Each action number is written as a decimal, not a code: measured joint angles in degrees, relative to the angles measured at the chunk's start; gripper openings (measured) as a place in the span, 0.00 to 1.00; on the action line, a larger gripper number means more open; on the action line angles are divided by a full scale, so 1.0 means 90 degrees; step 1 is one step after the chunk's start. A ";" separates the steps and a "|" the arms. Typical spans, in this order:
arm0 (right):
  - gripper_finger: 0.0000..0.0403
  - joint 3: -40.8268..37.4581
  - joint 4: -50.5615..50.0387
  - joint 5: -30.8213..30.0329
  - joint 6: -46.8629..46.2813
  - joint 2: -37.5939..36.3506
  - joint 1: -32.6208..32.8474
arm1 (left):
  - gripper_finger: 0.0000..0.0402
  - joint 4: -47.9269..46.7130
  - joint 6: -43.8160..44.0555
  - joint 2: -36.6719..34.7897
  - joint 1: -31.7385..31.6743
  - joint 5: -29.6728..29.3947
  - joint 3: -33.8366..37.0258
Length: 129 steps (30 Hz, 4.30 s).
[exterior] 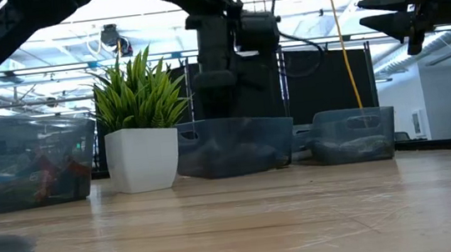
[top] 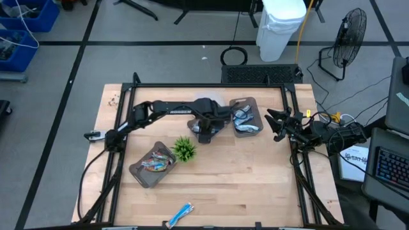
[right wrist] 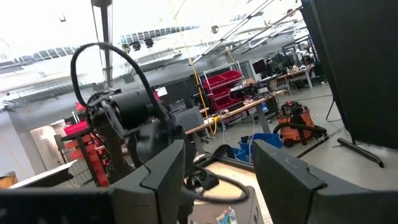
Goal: Pick and place Granola Bars by type
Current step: Put the yellow granola bar into the top left black bin
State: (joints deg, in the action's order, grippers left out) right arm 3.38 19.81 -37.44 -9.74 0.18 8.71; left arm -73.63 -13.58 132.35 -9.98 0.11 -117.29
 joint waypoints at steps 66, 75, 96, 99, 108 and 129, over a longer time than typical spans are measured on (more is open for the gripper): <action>0.45 -0.0001 0.0002 -0.0001 -0.0002 0.0004 0.0001 | 0.68 -0.1643 0.9067 -0.3475 0.3584 -0.1342 0.0115; 0.45 0.0000 0.0000 -0.0001 -0.0002 0.0004 0.0001 | 0.68 -0.1310 1.0567 -0.3475 0.5012 -0.1510 0.0793; 0.45 -0.0001 0.0000 -0.0001 -0.0002 0.0004 0.0001 | 0.68 0.0633 1.1927 -0.2318 0.6082 -0.1184 0.1892; 0.45 -0.0001 0.0000 -0.0001 -0.0002 0.0004 0.0001 | 0.68 0.0751 1.1934 -0.2109 0.6079 -0.1184 0.1887; 0.45 -0.0002 0.0002 -0.0001 -0.0002 0.0004 0.0002 | 0.68 0.1423 1.1723 -0.1404 0.6066 -0.0797 0.1887; 0.45 -0.0002 0.0000 -0.0001 -0.0002 0.0004 0.0002 | 0.68 0.2351 1.1428 -0.0619 0.5992 -0.0456 0.1882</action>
State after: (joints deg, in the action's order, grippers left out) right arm 3.36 19.81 -37.45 -9.76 0.21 8.73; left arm -52.47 89.27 126.79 43.95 -4.00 -100.36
